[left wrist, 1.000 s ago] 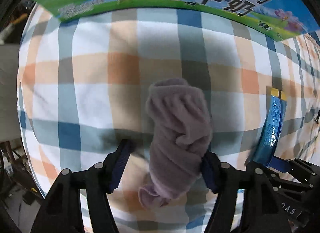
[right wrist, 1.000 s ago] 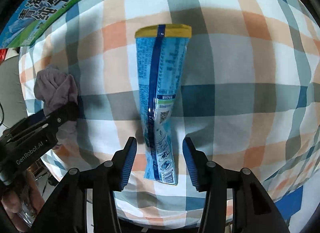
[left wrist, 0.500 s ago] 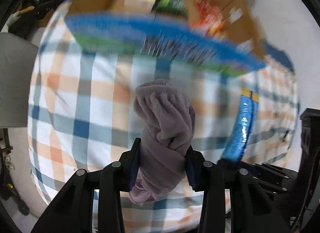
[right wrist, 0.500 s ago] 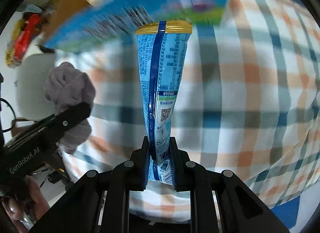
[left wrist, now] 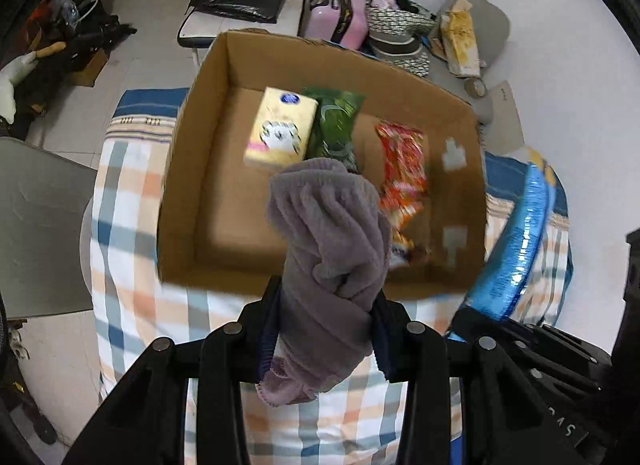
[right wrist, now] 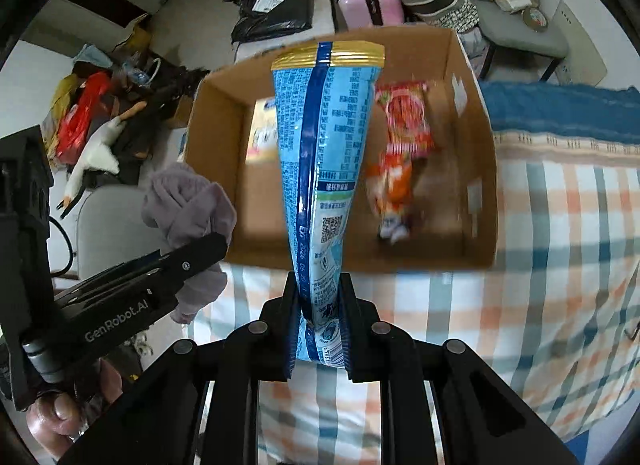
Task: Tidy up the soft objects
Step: 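Lower the sock and tube packet into the box and open both grippers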
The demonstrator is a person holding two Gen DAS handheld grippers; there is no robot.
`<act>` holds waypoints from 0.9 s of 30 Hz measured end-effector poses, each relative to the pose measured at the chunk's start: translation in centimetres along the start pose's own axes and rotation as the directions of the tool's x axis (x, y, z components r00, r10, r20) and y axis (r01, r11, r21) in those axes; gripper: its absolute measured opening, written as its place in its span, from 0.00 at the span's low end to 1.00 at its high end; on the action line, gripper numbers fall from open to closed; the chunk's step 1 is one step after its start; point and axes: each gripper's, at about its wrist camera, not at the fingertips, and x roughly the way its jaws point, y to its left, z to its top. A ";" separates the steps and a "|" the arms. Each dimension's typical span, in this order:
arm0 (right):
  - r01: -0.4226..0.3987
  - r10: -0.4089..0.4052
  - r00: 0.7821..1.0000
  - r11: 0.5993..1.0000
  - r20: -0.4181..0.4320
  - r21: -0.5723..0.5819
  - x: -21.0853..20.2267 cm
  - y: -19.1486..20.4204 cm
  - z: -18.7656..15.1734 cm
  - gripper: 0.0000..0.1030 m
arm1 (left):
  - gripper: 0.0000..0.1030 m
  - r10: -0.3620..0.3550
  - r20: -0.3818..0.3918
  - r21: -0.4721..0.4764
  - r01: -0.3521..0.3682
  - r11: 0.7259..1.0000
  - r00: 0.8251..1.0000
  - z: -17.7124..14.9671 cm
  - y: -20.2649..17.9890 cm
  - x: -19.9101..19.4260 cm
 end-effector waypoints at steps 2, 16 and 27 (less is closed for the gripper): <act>0.012 -0.012 1.000 1.000 -0.008 0.009 0.7 -0.1 1.8 0.18 | 0.35 0.001 -0.020 -0.008 -0.001 1.000 1.000 1.3 0.4 0.8; 0.060 -0.048 0.991 0.994 -0.129 0.093 11.4 -1.9 9.7 0.18 | 0.35 0.083 -0.202 -0.002 -0.085 0.996 0.976 5.3 3.1 9.7; 0.100 -0.081 0.976 0.991 -0.203 0.083 15.7 -3.1 11.5 0.28 | 0.38 0.139 -0.241 0.015 -0.140 0.990 0.960 5.4 3.5 12.1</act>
